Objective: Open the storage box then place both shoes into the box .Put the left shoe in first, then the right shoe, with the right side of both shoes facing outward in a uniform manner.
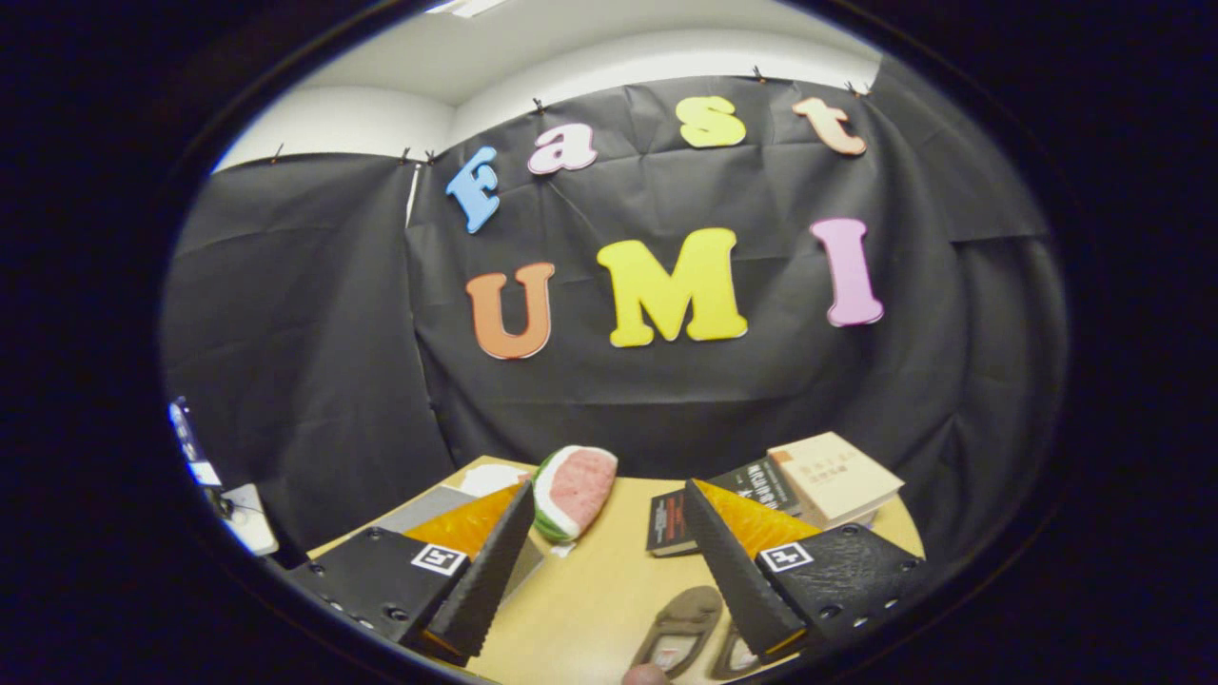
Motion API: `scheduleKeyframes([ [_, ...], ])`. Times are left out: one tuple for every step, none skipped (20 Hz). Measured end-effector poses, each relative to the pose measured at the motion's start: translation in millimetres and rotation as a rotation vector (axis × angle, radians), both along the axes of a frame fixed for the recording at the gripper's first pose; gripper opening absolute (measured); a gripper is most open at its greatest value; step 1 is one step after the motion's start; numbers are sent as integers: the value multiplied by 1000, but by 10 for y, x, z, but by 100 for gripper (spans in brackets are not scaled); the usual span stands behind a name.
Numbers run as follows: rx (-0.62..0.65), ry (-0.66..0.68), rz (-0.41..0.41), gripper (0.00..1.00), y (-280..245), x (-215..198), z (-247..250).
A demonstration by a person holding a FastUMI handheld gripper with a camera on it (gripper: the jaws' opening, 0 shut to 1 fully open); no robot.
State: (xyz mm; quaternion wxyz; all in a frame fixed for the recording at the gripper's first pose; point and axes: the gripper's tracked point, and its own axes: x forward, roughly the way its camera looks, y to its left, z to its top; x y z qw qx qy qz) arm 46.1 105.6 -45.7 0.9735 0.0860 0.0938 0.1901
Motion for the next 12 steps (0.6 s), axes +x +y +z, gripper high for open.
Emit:
scheduleKeyframes([
  [28,31,51,95,138,29,-74],
  [57,68,102,95,267,62,-160],
  [90,109,156,95,398,87,-268],
  [130,160,215,95,534,112,-374],
  [168,220,267,95,648,135,-494],
  [208,270,322,95,770,147,-582],
  [237,314,370,95,893,147,-667],
  [256,354,412,95,991,160,-741],
  [259,392,453,95,1064,163,-842],
  [261,426,489,95,1137,179,-938],
  [270,456,523,95,1227,183,-1028],
  [283,496,555,95,1304,188,-1109],
])
